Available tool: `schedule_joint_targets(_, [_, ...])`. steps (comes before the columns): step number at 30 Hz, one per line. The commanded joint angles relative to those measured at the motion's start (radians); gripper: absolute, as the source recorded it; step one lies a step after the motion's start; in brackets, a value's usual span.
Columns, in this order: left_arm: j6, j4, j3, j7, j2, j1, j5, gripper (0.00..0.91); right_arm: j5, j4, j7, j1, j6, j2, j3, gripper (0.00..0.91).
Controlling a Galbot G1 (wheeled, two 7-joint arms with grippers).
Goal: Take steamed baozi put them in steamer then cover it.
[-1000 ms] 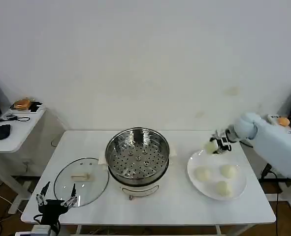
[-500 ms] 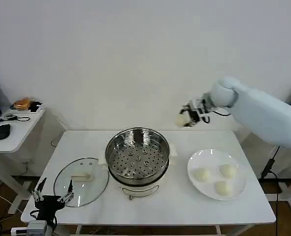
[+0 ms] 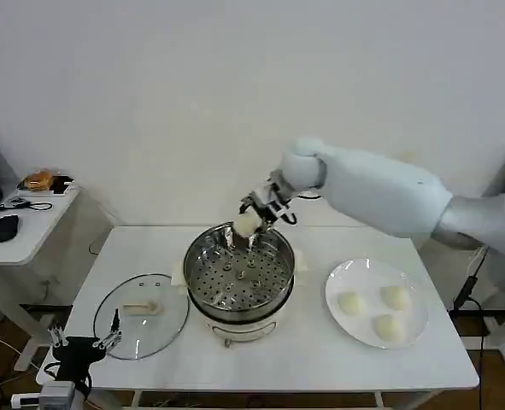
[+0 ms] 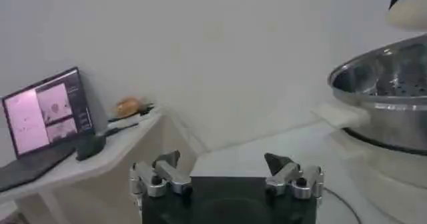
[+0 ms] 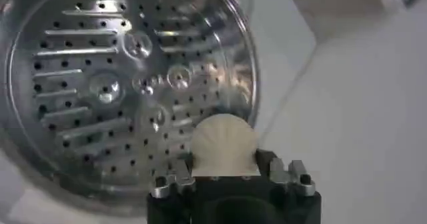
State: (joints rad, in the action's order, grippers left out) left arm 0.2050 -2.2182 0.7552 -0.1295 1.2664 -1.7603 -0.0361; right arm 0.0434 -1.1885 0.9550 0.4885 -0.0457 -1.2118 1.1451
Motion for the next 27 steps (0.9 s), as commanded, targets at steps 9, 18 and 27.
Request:
schedule_joint_targets(9, [0.0, 0.018, 0.011, -0.001, -0.001, 0.012, -0.002, 0.907, -0.211, 0.178, -0.026, -0.054, -0.266, -0.17, 0.095, 0.625])
schedule_joint_targets(18, [0.003, 0.01, 0.01, 0.0, 0.001, 0.013, 0.001, 0.907, -0.321, 0.266, -0.044, -0.103, -0.343, -0.215, 0.052, 0.635])
schedule_joint_targets(27, [0.002, 0.013, 0.007, 0.0, 0.0, 0.012, 0.001, 0.907, -0.326, 0.274, -0.049, -0.11, -0.363, -0.229, 0.054, 0.796])
